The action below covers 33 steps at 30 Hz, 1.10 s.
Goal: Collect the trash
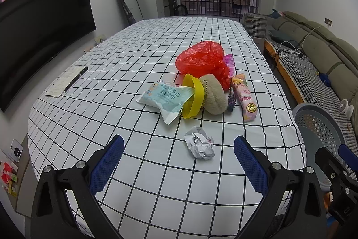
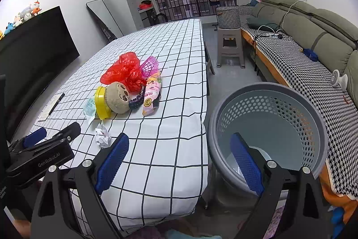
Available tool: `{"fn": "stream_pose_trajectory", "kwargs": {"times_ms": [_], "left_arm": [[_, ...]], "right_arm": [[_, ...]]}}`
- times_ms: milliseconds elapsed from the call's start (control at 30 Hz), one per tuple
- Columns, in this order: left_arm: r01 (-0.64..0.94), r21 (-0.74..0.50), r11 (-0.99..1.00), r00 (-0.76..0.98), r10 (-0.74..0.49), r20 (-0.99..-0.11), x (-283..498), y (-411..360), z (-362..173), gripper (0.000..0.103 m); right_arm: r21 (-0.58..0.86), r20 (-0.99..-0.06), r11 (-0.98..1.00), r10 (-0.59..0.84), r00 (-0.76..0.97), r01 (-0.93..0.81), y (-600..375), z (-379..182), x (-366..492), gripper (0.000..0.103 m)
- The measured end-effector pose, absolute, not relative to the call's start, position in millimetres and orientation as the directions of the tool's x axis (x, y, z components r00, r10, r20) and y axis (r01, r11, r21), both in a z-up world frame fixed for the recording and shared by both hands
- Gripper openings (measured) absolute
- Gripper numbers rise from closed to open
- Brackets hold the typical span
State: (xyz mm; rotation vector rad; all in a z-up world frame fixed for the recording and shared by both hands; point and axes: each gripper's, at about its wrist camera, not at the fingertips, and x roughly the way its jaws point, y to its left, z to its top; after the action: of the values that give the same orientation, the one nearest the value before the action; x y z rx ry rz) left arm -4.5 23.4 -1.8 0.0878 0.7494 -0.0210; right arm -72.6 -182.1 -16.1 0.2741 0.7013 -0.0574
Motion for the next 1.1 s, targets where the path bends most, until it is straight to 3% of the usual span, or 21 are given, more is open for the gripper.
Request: {"fn": "stream_pose_trajectory", "kwargs": {"times_ms": [1100], "left_arm": [[0.039, 0.06, 0.997, 0.737, 0.012, -0.676, -2.7, 21.5, -0.8, 0.097]], "right_arm": [[0.245, -0.649, 0.959, 0.053, 0.759, 0.143, -187.7, -13.8, -72.6, 0.088]]}}
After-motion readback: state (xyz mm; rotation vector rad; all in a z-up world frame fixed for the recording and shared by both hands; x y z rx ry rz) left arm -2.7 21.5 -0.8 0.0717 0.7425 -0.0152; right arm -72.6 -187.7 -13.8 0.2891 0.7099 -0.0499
